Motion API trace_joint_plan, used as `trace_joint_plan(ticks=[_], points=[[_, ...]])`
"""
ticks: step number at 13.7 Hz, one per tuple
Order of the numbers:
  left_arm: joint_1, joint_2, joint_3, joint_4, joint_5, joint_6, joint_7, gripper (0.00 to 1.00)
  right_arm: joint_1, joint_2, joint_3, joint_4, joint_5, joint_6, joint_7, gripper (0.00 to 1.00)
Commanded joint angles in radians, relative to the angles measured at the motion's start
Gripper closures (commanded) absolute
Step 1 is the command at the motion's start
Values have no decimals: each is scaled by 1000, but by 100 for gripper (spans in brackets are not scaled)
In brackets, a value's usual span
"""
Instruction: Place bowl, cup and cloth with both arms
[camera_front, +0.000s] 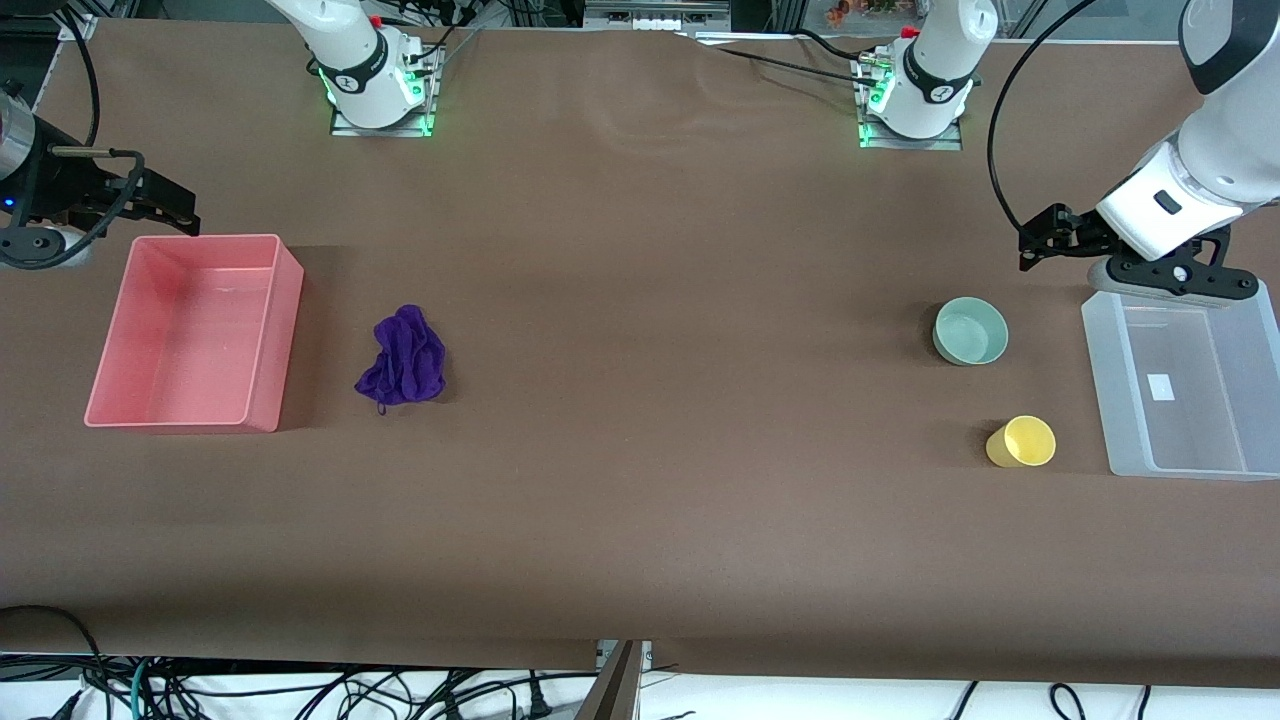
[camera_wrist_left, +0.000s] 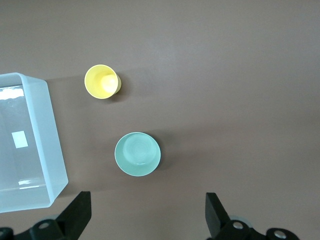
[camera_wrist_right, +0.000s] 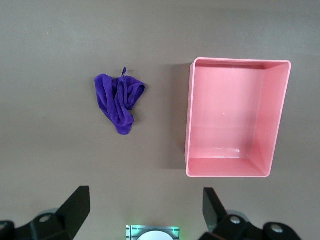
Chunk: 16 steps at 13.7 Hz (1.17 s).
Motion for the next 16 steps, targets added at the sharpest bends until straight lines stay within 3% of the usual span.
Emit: trace_joint_plan(ticks=[1, 13, 16], points=[[0, -4, 6, 1, -22, -9, -4, 0, 4, 8, 2, 24, 5, -4, -11, 0], [4, 28, 9, 1, -17, -47, -6, 0, 14, 11, -3, 25, 5, 2, -14, 0], [15, 68, 12, 1, -8, -107, -4, 0, 14, 67, -1, 25, 1, 2, -10, 0]])
